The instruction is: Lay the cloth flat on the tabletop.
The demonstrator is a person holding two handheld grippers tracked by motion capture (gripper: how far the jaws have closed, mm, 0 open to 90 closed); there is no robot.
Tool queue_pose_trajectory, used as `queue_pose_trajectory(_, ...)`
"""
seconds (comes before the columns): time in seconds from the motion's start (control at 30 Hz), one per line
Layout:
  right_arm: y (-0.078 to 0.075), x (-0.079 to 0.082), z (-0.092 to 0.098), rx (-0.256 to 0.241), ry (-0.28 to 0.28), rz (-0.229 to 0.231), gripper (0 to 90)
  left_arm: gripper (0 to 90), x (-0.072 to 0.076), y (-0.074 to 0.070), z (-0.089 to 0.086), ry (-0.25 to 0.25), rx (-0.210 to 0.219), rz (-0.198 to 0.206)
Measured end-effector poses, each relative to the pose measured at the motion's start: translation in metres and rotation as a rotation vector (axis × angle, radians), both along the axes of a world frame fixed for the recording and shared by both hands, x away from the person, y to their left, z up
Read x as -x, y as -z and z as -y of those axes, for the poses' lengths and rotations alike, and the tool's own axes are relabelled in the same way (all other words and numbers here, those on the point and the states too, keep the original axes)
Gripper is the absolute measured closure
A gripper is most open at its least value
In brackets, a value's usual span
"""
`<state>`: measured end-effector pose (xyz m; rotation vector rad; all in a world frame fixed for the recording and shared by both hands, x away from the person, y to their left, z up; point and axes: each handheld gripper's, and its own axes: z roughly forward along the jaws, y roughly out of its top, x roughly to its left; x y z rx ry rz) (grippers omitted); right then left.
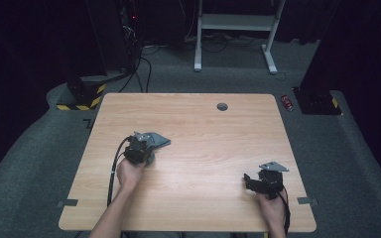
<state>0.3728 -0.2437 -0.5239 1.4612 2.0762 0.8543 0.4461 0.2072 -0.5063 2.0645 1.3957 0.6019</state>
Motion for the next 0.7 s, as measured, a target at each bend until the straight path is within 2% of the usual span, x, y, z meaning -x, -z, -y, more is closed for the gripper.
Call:
queue_pose_trajectory(0.03,0.0,0.0,0.0,0.0,0.001,0.0,16.8,81.6,0.0,0.0,0.0,0.0,0.0,0.0)
queue_pose_trajectory(0.1,0.0,0.0,0.0,0.0,0.001,0.0,16.8,82.3,0.002,-0.003,-0.001,0.017,0.034,0.015)
queue_pose_trajectory(0.13,0.0,0.0,0.0,0.0,0.001,0.0,16.8,82.6,0.002,-0.003,-0.001,0.017,0.034,0.015)
queue_pose_trajectory(0.17,0.0,0.0,0.0,0.0,0.001,0.0,16.8,82.6,0.003,-0.005,-0.001,0.028,0.05,0.019)
queue_pose_trajectory(0.2,0.0,0.0,0.0,0.0,0.0,0.0,16.8,82.8,0.006,-0.008,0.001,0.046,0.084,0.029)
queue_pose_trajectory(0.23,0.0,0.0,0.0,0.0,0.0,0.0,16.8,82.8,0.006,-0.008,0.001,0.046,0.084,0.029)
queue_pose_trajectory(0.3,0.0,0.0,0.0,0.0,0.0,0.0,16.8,82.8,0.011,-0.015,0.008,0.084,0.132,0.042)
queue_pose_trajectory(0.33,0.0,0.0,0.0,0.0,0.0,0.0,16.8,82.8,0.012,-0.016,0.009,0.095,0.136,0.044)
queue_pose_trajectory(0.47,0.0,0.0,0.0,0.0,0.0,0.0,16.8,82.8,0.016,-0.019,0.016,0.125,0.167,0.042)
queue_pose_trajectory(0.5,0.0,0.0,0.0,0.0,0.001,0.0,16.8,82.8,0.018,-0.02,0.019,0.141,0.197,0.036)
queue_pose_trajectory(0.53,0.0,0.0,0.0,0.0,0.001,0.0,16.8,82.8,0.018,-0.02,0.019,0.141,0.197,0.036)
queue_pose_trajectory(0.6,0.0,0.0,0.0,0.0,0.0,0.0,16.8,82.8,0.021,-0.023,0.026,0.17,0.23,0.033)
queue_pose_trajectory(0.7,0.0,0.0,0.0,0.0,0.001,0.0,16.8,82.7,0.024,-0.025,0.033,0.196,0.249,0.027)
